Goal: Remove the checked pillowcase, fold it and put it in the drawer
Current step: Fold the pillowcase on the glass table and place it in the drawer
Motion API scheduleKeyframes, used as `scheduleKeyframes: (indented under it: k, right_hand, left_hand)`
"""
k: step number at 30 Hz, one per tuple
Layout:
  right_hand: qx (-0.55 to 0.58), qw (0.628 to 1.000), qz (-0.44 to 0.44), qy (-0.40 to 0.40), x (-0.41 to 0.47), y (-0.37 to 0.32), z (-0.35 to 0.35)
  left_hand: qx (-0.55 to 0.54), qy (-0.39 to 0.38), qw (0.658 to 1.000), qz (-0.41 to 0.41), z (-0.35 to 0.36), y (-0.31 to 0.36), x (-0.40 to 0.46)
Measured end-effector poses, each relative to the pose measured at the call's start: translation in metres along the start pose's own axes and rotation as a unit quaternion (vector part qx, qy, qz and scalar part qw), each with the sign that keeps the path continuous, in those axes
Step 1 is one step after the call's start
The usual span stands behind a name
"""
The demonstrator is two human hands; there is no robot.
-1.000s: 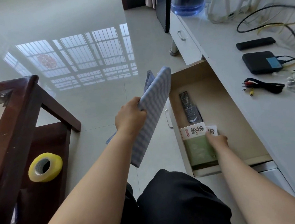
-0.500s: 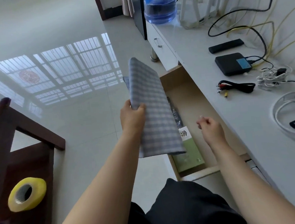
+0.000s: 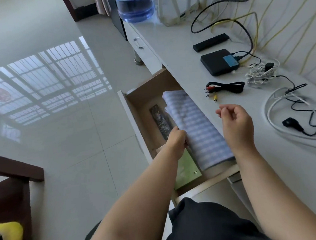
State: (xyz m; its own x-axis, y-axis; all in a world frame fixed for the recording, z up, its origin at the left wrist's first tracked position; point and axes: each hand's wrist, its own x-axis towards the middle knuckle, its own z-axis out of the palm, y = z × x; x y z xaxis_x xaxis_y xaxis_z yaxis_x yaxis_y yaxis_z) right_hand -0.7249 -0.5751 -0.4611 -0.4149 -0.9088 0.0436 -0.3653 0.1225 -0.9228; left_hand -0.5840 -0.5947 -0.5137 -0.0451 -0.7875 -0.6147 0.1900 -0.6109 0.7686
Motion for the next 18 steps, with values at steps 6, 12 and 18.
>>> scheduleKeyframes:
  k: [6, 12, 18]
  right_hand:
    - [-0.073, 0.997, 0.004, -0.039, -0.003, 0.018, 0.0]
    - [-0.224, 0.965, -0.113, -0.075, -0.006, 0.031, 0.016]
    - [-0.247, 0.954, -0.087, -0.148, -0.007, 0.029, 0.014]
  left_hand:
    - [0.262, 0.16, 0.944, 0.124, -0.008, 0.0, 0.007]
    - [0.122, 0.33, 0.93, -0.11, -0.056, -0.008, -0.001]
    - [0.104, 0.299, 0.938, -0.138, -0.061, -0.012, -0.023]
